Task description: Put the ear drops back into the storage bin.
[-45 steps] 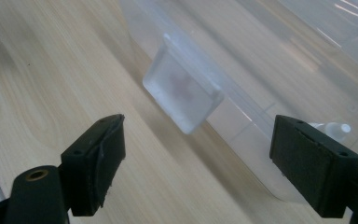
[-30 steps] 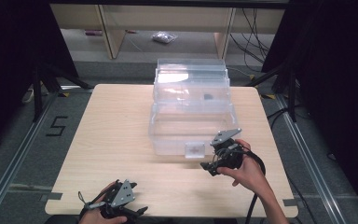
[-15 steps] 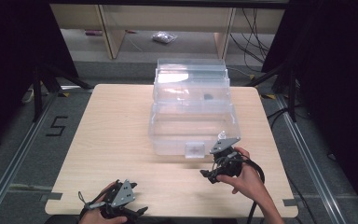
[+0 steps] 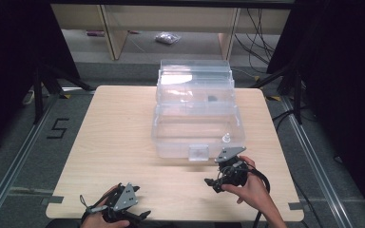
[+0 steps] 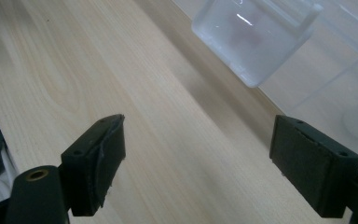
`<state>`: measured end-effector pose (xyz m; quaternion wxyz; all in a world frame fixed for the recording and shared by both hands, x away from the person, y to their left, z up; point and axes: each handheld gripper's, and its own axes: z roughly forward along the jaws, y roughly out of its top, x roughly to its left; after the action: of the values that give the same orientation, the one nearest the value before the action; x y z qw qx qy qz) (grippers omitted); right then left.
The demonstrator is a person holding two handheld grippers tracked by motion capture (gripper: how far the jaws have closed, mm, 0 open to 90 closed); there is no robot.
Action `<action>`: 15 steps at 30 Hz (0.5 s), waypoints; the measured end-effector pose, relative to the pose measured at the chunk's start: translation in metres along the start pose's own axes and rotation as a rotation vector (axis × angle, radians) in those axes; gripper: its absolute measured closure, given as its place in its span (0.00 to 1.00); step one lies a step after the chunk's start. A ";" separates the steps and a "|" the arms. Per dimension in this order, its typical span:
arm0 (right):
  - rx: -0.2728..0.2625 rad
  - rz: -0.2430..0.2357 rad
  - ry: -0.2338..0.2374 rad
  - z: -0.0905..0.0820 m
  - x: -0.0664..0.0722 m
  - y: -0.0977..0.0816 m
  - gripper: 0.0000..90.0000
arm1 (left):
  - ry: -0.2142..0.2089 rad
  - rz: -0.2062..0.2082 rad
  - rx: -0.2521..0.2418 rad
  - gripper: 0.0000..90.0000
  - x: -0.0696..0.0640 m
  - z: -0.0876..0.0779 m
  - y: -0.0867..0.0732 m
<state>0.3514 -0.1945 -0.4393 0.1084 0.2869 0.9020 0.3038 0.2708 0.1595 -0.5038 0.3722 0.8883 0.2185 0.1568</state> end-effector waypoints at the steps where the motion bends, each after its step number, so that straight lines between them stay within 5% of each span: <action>1: 0.005 0.005 0.005 -0.001 0.001 -0.001 0.21 | 0.000 -0.001 -0.001 0.17 0.000 0.000 0.000; 15: -0.021 0.015 0.008 0.003 0.009 -0.016 0.21 | 0.003 0.000 0.000 0.17 0.000 0.000 0.000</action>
<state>0.3376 -0.1982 -0.4520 0.1055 0.2910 0.8971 0.3154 0.2709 0.1599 -0.5040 0.3720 0.8880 0.2192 0.1584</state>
